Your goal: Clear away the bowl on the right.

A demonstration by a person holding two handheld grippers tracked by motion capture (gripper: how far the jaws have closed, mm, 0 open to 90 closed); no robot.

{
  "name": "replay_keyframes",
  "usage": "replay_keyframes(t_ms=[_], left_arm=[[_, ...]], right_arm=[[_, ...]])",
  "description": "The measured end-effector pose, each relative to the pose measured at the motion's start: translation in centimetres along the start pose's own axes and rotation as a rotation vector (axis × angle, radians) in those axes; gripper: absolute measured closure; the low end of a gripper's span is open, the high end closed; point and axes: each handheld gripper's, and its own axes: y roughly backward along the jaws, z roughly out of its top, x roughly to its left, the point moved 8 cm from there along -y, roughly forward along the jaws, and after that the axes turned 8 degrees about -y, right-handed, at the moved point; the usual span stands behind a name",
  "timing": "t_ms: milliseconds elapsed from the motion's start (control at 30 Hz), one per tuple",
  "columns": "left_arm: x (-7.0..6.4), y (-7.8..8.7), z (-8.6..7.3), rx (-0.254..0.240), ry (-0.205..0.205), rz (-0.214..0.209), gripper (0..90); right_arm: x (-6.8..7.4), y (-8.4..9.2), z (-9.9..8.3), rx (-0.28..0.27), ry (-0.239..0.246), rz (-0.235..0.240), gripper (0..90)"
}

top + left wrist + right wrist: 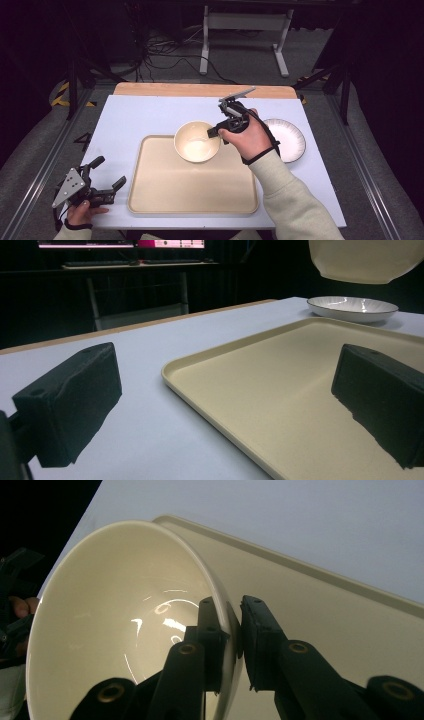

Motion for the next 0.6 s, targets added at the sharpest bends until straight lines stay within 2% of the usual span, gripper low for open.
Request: replay_keyframes(t_ms=[267, 600], left_arm=[[0.0, 0.0, 0.0, -0.001, -0.002, 0.002, 0.2], [0.0, 0.0, 0.0, 0.0, -0.004, 0.002, 0.2]], right_arm=[[-0.1, -1.7, -0.6, 0.027, -0.005, 0.011, 79.3], [-0.7, -4.4, -1.9, 0.065, -0.043, 0.044, 79.2]])
